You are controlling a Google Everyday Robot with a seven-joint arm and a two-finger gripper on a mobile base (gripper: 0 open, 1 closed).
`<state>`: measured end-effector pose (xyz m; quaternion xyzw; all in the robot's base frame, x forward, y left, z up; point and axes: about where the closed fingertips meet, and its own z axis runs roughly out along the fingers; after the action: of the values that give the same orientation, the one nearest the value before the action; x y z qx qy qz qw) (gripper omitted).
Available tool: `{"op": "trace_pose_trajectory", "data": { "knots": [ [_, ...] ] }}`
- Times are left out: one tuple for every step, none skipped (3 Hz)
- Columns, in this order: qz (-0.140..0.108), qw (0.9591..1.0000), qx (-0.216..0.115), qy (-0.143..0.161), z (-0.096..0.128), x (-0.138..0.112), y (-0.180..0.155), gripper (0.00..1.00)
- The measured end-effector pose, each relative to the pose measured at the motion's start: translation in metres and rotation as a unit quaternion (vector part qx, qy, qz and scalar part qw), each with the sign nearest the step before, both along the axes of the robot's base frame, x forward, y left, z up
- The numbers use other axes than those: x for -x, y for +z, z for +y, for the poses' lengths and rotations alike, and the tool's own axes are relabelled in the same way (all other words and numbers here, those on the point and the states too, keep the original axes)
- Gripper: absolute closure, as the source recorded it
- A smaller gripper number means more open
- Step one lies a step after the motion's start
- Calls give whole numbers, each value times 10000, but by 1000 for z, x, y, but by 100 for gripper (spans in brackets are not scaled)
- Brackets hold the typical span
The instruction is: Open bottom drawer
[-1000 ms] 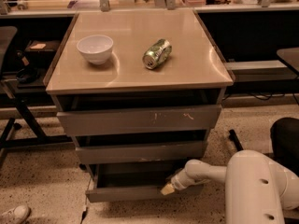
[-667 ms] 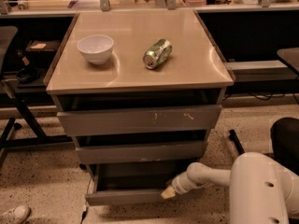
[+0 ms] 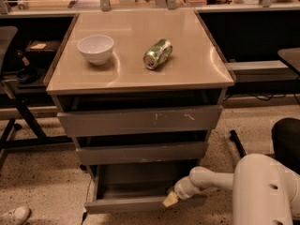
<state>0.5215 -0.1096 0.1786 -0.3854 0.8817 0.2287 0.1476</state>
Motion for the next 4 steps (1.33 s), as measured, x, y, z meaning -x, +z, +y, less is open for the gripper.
{"op": "trace_pose_trajectory", "data": {
  "knots": [
    [80,10000,11,-39,-2,10,0,100],
    [121,9999,22,-54,-2,16,0,100],
    [155,9999,33,-62,-3,20,0,100],
    [185,9998,46,-78,-3,25,1,100]
  ]
}}
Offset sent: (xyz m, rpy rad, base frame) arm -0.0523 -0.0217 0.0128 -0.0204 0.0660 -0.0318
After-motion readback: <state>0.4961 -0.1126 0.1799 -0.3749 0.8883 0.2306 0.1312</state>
